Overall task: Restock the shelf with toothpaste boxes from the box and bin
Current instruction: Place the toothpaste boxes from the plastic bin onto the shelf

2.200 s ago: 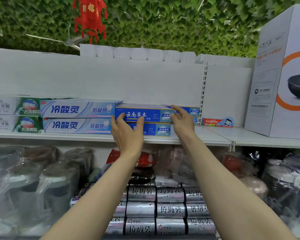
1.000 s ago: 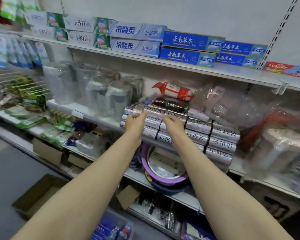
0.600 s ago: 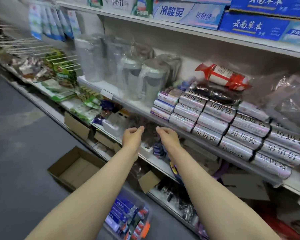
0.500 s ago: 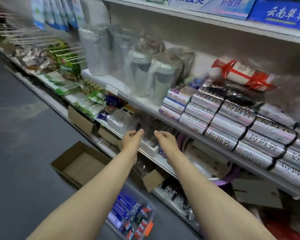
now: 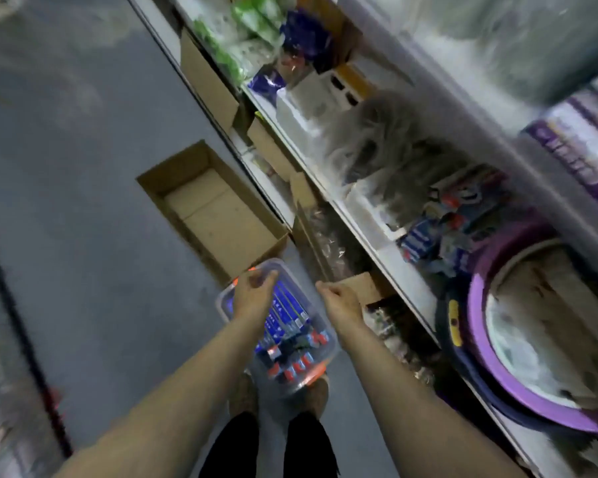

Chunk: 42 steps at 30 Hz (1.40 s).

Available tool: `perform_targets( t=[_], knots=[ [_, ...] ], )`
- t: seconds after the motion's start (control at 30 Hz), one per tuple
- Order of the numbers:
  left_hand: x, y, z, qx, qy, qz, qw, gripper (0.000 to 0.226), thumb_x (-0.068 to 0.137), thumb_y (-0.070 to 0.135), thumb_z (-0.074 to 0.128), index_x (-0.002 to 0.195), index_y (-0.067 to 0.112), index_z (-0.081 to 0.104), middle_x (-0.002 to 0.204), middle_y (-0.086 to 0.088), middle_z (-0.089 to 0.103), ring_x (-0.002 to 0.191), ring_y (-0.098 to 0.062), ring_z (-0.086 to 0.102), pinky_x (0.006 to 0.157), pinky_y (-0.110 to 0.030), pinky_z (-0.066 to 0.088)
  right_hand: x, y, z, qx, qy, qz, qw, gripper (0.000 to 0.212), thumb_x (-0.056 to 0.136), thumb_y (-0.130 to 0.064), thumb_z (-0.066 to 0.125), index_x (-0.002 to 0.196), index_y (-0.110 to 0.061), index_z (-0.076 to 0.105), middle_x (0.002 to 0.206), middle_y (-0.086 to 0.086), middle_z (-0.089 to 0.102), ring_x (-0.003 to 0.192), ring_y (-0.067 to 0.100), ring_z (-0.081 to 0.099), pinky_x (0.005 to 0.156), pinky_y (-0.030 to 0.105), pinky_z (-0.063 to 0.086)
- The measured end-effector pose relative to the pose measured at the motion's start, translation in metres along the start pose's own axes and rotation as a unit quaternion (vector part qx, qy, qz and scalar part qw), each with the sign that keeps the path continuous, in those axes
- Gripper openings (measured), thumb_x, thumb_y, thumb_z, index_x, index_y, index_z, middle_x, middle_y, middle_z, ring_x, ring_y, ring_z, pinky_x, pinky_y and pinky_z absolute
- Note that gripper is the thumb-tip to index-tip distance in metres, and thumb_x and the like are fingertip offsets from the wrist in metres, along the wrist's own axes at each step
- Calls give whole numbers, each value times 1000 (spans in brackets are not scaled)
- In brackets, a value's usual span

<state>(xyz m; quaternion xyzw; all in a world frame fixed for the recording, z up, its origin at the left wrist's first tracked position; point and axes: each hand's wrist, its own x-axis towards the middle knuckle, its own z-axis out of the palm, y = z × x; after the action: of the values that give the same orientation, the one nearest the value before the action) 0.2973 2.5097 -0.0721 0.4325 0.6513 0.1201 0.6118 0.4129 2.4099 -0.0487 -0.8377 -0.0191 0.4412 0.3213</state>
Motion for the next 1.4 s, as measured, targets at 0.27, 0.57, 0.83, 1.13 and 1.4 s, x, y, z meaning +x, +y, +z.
perform_targets(
  t=[0.27, 0.57, 0.83, 1.13, 1.4],
  knots=[
    [82, -148, 31, -7, 67, -111, 992, 40, 94, 26, 69, 124, 2, 58, 116, -14, 62, 102, -26, 59, 96, -39, 48, 123, 101, 81, -37, -91, 80, 992, 38, 99, -30, 58, 90, 5, 67, 97, 27, 69, 103, 41, 65, 84, 43, 51],
    [171, -263, 50, -22, 94, -151, 984, 66, 92, 46, 66, 145, 13, 45, 130, -4, 51, 117, -24, 53, 106, -42, 44, 231, 175, 143, -67, -121, 87, 987, 39, 103, -33, 53, 131, -6, 60, 123, 5, 59, 113, 22, 54, 106, 41, 42],
    [211, -316, 68, 44, 169, -102, 979, 74, 75, 71, 58, 125, 15, 57, 116, -7, 65, 108, -28, 62, 94, -51, 53, 286, 232, 177, -61, -99, 94, 989, 55, 100, -42, 58, 147, -16, 47, 150, 5, 48, 134, 26, 48, 104, 38, 40],
    [226, -336, 78, 87, 141, -111, 980, 73, 87, 61, 56, 133, 5, 54, 122, -18, 62, 113, -36, 59, 96, -54, 49, 315, 271, 191, -18, -49, 110, 993, 69, 84, -59, 65, 142, -25, 52, 143, 2, 56, 125, 26, 57, 106, 51, 47],
    [237, -333, 87, 66, 156, -132, 977, 72, 86, 46, 70, 144, 10, 46, 138, -12, 52, 127, -29, 51, 108, -49, 43, 324, 273, 204, -29, -57, 95, 993, 74, 85, -54, 72, 144, -16, 50, 148, 4, 52, 132, 25, 52, 111, 48, 42]
  ],
)
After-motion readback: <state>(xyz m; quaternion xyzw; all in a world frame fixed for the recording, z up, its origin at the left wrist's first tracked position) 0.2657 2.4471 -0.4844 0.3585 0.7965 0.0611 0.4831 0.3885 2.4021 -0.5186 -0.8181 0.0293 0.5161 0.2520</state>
